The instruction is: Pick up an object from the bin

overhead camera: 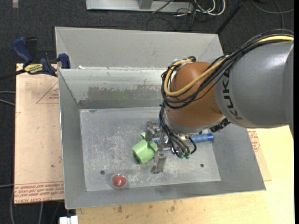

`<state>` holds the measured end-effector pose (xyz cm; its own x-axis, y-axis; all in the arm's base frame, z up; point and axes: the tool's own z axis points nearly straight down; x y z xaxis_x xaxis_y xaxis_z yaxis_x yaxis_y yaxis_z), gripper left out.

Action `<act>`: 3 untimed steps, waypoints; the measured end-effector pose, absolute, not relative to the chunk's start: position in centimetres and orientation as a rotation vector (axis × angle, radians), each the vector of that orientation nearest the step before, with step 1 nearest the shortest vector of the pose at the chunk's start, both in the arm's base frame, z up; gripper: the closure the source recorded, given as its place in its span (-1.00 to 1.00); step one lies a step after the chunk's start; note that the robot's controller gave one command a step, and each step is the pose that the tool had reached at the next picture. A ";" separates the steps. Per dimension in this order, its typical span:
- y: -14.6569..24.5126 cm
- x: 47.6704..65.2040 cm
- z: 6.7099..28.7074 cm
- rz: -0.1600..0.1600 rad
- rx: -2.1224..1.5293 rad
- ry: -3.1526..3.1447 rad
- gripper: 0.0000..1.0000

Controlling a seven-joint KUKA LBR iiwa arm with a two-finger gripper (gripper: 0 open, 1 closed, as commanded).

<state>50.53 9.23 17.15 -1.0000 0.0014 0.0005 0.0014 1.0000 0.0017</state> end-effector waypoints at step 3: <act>7.2 51.3 20.2 -0.002 0.237 -3.141 1.00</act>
Offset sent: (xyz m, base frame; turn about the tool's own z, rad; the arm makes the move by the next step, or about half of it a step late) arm 0.0383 -0.0194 -0.0880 -0.1181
